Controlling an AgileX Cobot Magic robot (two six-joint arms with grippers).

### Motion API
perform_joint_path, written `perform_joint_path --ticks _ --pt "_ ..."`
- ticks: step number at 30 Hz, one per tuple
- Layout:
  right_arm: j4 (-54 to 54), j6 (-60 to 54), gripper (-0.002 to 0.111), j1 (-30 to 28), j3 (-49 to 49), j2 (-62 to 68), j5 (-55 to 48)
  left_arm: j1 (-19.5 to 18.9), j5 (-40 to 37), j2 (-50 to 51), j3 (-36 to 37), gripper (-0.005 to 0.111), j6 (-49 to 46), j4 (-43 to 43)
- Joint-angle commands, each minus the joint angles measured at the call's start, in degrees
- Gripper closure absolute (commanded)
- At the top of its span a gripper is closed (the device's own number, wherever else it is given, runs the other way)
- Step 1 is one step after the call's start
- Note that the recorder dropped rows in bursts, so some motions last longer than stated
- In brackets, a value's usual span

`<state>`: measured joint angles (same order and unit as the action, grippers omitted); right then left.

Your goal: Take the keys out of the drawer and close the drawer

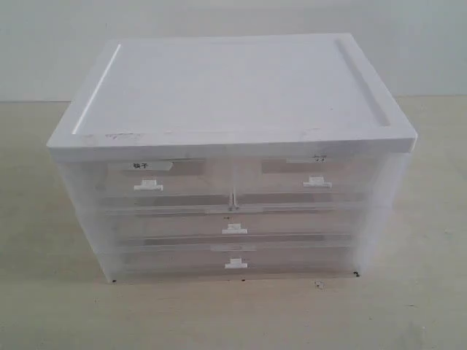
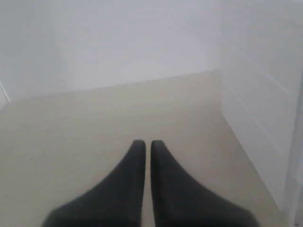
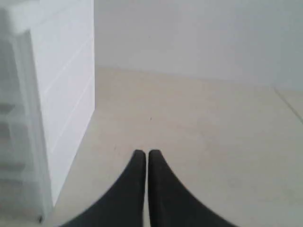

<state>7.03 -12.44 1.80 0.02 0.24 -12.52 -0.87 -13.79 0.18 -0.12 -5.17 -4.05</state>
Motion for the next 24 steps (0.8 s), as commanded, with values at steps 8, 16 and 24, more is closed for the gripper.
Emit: perform_joint_path --ticks 8,16,24 --pt "1.46 9.19 0.108 0.00 -0.02 -0.24 29.04 0.02 31.14 -0.18 0.12 0.102 15.84 10.69" --pt "-10.68 38.03 0.108 0.00 -0.26 -0.24 35.12 0.02 40.52 1.92 0.12 0.102 46.28 -6.35" --pt "-47.49 66.33 0.108 0.00 -6.83 12.81 43.47 0.02 65.79 23.39 -11.09 0.102 62.44 -47.23"
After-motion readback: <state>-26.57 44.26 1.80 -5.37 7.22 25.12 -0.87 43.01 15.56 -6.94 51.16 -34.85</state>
